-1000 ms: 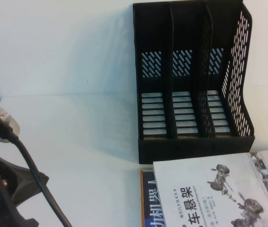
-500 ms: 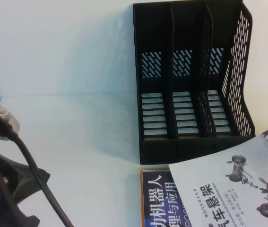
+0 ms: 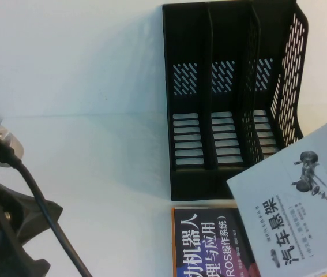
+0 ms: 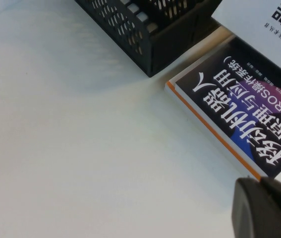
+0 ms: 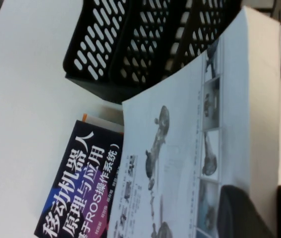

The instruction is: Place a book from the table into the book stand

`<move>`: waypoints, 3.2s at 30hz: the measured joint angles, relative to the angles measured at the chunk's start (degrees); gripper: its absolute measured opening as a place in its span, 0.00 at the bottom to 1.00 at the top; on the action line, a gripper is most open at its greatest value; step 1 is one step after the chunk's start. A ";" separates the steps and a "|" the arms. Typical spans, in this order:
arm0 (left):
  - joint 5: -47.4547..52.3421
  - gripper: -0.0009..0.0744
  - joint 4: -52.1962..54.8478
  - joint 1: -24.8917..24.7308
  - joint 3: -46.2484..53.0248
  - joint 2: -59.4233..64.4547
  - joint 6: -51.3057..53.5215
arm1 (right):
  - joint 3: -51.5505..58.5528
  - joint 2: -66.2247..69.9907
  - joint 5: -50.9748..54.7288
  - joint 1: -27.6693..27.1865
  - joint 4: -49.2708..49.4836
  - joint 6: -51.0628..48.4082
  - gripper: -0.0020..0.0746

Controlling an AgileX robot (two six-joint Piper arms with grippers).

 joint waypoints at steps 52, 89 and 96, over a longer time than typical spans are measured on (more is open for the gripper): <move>0.62 0.01 -3.30 0.00 0.00 0.00 -0.21 | -47.39 11.15 0.02 8.76 0.55 19.67 0.20; 1.48 0.01 -3.92 0.00 0.00 0.00 -2.80 | -47.39 17.18 -19.06 18.41 -12.73 24.57 0.20; 1.82 0.01 -3.92 0.00 0.00 0.00 -2.80 | -47.39 19.79 -20.89 20.45 -15.03 24.93 0.20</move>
